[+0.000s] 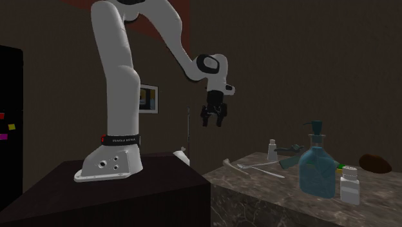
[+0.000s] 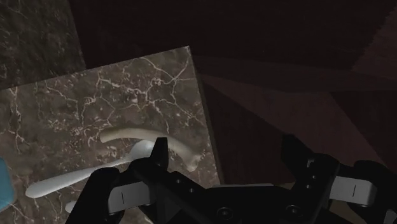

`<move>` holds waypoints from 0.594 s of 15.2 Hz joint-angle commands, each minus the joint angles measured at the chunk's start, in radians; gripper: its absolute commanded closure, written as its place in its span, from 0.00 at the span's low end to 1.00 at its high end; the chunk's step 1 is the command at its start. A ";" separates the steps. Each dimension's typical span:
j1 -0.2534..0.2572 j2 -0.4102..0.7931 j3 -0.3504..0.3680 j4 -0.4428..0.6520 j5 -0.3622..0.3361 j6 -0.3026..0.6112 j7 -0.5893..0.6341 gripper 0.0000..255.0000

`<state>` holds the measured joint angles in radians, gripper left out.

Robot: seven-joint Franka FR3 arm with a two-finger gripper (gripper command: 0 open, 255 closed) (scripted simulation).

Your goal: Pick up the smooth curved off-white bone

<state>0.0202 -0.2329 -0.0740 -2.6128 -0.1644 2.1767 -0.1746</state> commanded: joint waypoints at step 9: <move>-0.008 0.421 -0.014 0.120 -0.149 0.307 -0.066 0.00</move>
<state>0.0076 0.1382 -0.0906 -2.5154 -0.2984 2.4554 -0.2436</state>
